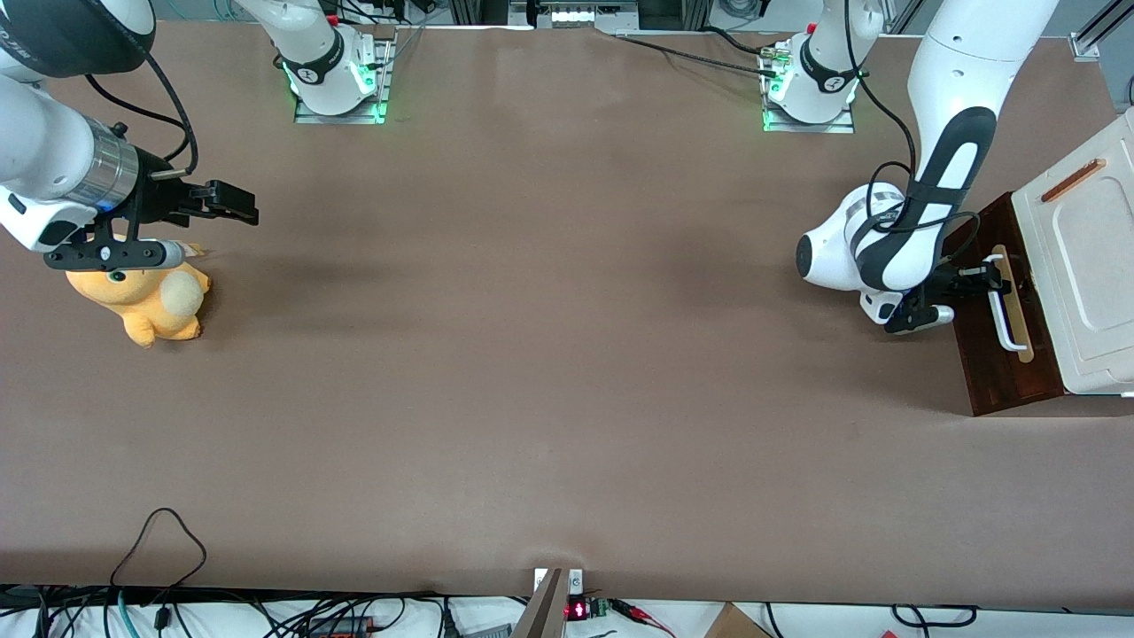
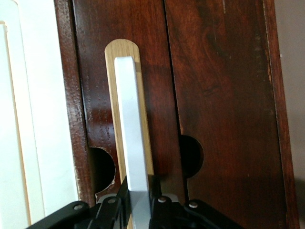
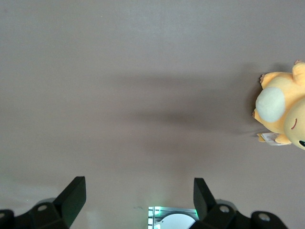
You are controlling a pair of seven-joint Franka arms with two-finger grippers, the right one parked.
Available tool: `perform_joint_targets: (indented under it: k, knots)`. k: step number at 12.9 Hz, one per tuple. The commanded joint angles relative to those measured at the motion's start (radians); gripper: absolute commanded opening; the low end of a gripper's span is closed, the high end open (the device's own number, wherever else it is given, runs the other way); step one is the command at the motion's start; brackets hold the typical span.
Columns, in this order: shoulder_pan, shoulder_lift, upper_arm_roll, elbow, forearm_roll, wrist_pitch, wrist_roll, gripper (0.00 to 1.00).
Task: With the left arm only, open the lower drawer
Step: 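Pull the handle with the left gripper, sliding the drawer out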
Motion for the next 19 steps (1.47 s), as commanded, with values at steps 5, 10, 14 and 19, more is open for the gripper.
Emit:
perform_joint_targets:
  k: [5, 10, 14, 19]
  knots:
    - [-0.050, -0.034, -0.081, 0.017, 0.006, -0.002, 0.042, 0.00]
    - [-0.065, -0.046, -0.160, 0.022, -0.060, -0.007, 0.042, 0.00]
    - [-0.074, -0.046, -0.194, 0.043, -0.108, -0.016, 0.074, 0.00]
    - [-0.074, -0.046, -0.199, 0.043, -0.109, -0.021, 0.077, 0.44]
